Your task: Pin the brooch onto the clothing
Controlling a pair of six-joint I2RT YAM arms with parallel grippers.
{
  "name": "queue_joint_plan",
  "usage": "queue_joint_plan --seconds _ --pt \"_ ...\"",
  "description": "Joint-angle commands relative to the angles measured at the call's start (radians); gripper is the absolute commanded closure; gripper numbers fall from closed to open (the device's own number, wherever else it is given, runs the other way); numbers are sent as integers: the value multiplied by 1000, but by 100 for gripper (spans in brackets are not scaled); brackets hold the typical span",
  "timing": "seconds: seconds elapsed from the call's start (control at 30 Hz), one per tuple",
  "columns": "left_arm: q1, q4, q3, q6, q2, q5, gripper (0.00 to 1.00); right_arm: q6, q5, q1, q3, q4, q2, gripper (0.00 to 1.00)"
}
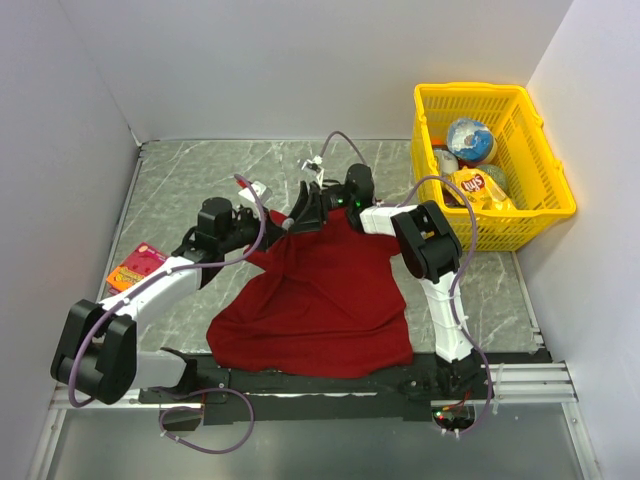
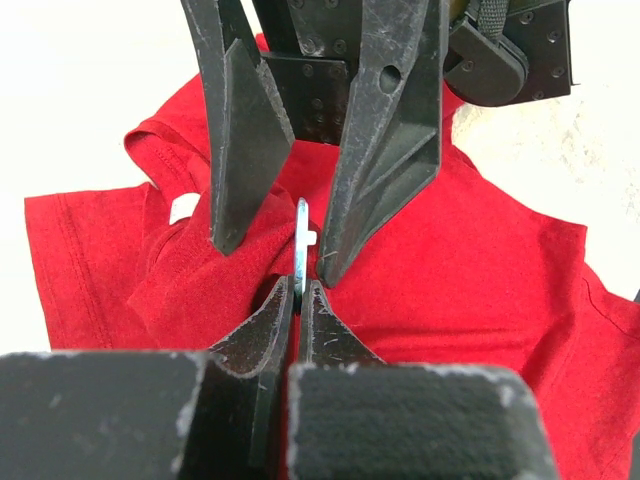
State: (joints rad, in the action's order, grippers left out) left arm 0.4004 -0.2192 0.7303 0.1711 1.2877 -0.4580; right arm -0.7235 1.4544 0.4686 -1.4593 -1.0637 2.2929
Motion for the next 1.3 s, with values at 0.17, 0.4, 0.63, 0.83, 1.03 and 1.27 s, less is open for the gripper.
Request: queue_joint_plan --seconds 0.17,0.4,0.63,0.83,1.03,1.27 --pt "34 6 44 -21 13 -50 99 6 -25 2 -98 -7 23 46" --pt "48 23 52 -33 18 -30 99 52 -26 5 -121 76 25 53" --pt "58 29 54 -41 15 -13 99 13 -17 5 -141 61 42 65" --pt "66 34 55 -48 12 1 99 -7 -8 4 -154 51 53 72" --pt "72 44 67 -55 21 2 99 9 4 7 -170 87 51 91" --pt "81 50 63 -59 9 15 99 3 -8 8 -179 100 60 97"
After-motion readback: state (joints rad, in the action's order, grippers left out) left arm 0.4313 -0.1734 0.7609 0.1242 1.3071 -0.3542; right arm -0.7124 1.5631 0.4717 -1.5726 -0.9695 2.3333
